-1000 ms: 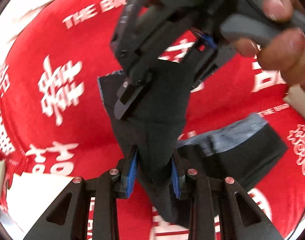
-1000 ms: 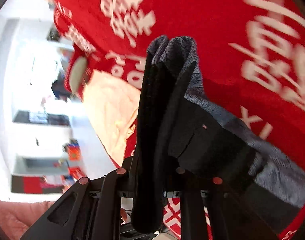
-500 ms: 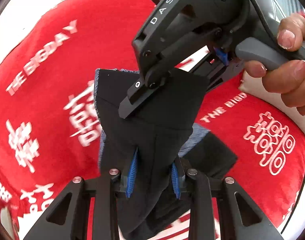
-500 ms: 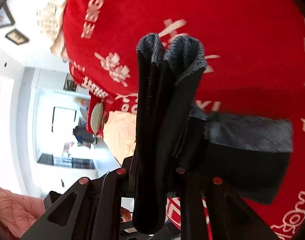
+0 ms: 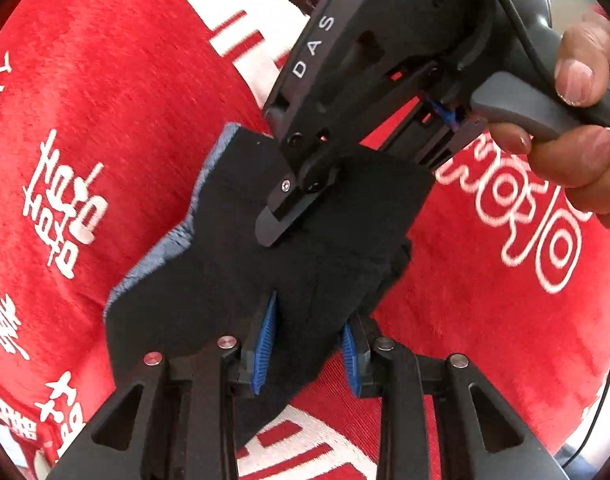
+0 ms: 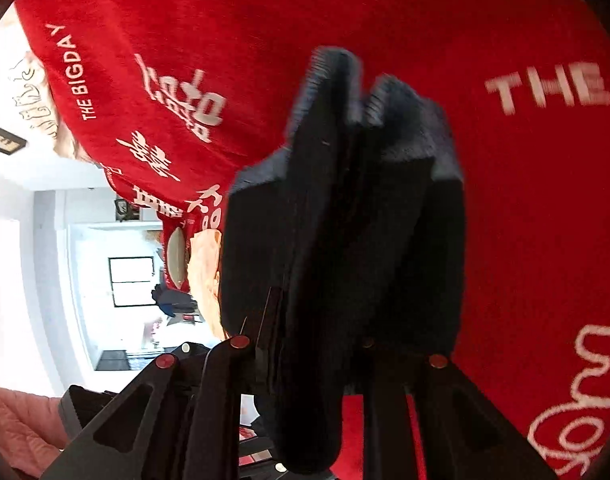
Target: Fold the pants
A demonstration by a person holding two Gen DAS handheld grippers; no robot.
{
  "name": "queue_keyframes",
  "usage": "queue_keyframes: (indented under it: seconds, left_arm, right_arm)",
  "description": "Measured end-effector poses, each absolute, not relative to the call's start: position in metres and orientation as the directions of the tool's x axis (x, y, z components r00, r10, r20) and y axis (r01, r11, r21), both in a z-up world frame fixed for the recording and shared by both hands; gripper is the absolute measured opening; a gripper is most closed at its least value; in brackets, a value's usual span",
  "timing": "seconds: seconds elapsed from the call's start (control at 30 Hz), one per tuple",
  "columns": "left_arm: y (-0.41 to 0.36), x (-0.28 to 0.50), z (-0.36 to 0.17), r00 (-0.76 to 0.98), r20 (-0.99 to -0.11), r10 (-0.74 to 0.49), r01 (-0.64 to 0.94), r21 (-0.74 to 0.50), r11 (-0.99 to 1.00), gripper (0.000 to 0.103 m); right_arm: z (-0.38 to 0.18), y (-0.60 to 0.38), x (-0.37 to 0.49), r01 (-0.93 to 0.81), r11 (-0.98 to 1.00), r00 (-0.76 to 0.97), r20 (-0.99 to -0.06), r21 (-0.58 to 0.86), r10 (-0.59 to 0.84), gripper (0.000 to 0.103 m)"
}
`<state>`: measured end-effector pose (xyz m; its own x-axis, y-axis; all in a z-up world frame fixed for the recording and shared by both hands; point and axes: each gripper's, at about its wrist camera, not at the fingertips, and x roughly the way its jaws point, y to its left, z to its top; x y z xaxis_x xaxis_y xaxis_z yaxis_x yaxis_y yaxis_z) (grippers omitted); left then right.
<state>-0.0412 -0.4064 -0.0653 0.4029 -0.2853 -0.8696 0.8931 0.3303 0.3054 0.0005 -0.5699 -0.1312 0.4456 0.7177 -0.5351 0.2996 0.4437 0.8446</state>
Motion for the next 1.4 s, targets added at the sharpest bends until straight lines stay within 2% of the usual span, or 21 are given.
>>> queue_keyframes:
  seconds: [0.2,0.23,0.27,0.33,0.47,0.5,0.63,0.67,0.7,0.77,0.83,0.97,1.07,1.13,1.2,1.23,1.27,1.33,1.4]
  left_arm:
    - [-0.405,-0.051,-0.077,0.422,-0.865,-0.271,0.887,0.333,0.318,0.033]
    - [-0.404,-0.050,-0.075,0.414,-0.869,-0.270,0.890,0.325,0.319,0.043]
    - [-0.402,-0.047,-0.071,0.393,-0.878,-0.273,0.896,0.298,0.330,0.062]
    - [-0.397,-0.044,-0.061,0.379,-0.880,-0.286,0.894,0.269,0.357,0.083]
    - [-0.379,-0.039,-0.032,0.370,-0.875,-0.313,0.896,0.246,0.371,0.083]
    - [-0.375,-0.034,-0.027,0.361,-0.877,-0.318,0.895,0.230,0.381,0.083]
    - [-0.358,0.003,-0.009,0.336,-0.890,-0.309,0.866,0.164,0.472,0.083]
    - [-0.353,0.019,-0.007,0.336,-0.895,-0.294,0.847,0.151,0.510,0.083]
    - [-0.351,0.030,-0.007,0.332,-0.900,-0.283,0.833,0.139,0.535,0.083]
    - [-0.345,0.053,-0.006,0.314,-0.908,-0.277,0.805,0.100,0.585,0.083]
    - [-0.339,0.082,-0.007,0.290,-0.914,-0.282,0.771,0.048,0.635,0.083]
    - [-0.322,0.153,-0.032,0.193,-0.954,-0.228,0.596,-0.071,0.800,0.083]
    - [-0.307,0.179,-0.060,0.148,-0.973,-0.177,0.483,-0.085,0.871,0.083]
    - [-0.301,0.184,-0.091,0.077,-0.989,-0.128,0.465,-0.078,0.882,0.083]
    - [-0.293,0.179,-0.113,0.051,-0.987,-0.150,0.447,-0.112,0.888,0.090]
    - [-0.287,0.177,-0.118,0.072,-0.985,-0.158,0.433,-0.111,0.894,0.100]
    - [-0.283,0.177,-0.121,0.077,-0.982,-0.170,0.419,-0.123,0.900,0.103]
    - [-0.275,0.178,-0.125,0.058,-0.976,-0.209,0.378,-0.172,0.910,0.103]
    - [-0.274,0.176,-0.122,0.077,-0.973,-0.216,0.389,-0.170,0.905,0.103]
  right_arm:
    - [-0.153,-0.569,-0.002,0.295,0.412,0.465,-0.506,0.862,0.726,0.021]
    - [-0.151,-0.568,-0.002,0.298,0.421,0.462,-0.516,0.857,0.721,0.022]
    - [-0.147,-0.570,-0.007,0.300,0.431,0.457,-0.525,0.851,0.718,0.025]
    - [-0.138,-0.569,-0.007,0.314,0.474,0.430,-0.568,0.823,0.702,0.032]
    - [-0.119,-0.568,-0.013,0.335,0.539,0.407,-0.634,0.773,0.657,0.068]
    - [-0.111,-0.568,-0.015,0.348,0.560,0.408,-0.660,0.751,0.631,0.074]
    - [-0.084,-0.575,-0.026,0.456,0.674,0.357,-0.814,0.581,0.459,0.073]
    - [-0.081,-0.576,-0.027,0.475,0.678,0.352,-0.828,0.560,0.437,0.060]
    - [-0.077,-0.579,-0.030,0.500,0.674,0.350,-0.839,0.543,0.417,0.042]
    - [-0.070,-0.581,-0.032,0.537,0.668,0.346,-0.857,0.515,0.382,0.028]
    - [-0.064,-0.576,-0.028,0.539,0.693,0.339,-0.877,0.479,0.342,0.026]
    - [-0.057,-0.556,-0.008,0.483,0.769,0.314,-0.902,0.420,0.295,0.026]
    - [-0.053,-0.535,0.002,0.435,0.828,0.292,-0.925,0.355,0.243,0.026]
    - [-0.064,-0.524,0.004,0.437,0.832,0.263,-0.933,0.343,0.246,0.026]
    - [-0.077,-0.517,0.001,0.442,0.837,0.237,-0.942,0.323,0.238,0.026]
    - [-0.084,-0.512,0.001,0.436,0.850,0.230,-0.950,0.297,0.214,0.026]
    - [-0.088,-0.510,0.000,0.438,0.851,0.235,-0.951,0.289,0.202,0.026]
    - [-0.092,-0.507,-0.001,0.450,0.842,0.258,-0.946,0.298,0.197,0.026]
    - [-0.092,-0.510,-0.005,0.462,0.829,0.272,-0.940,0.315,0.206,0.026]
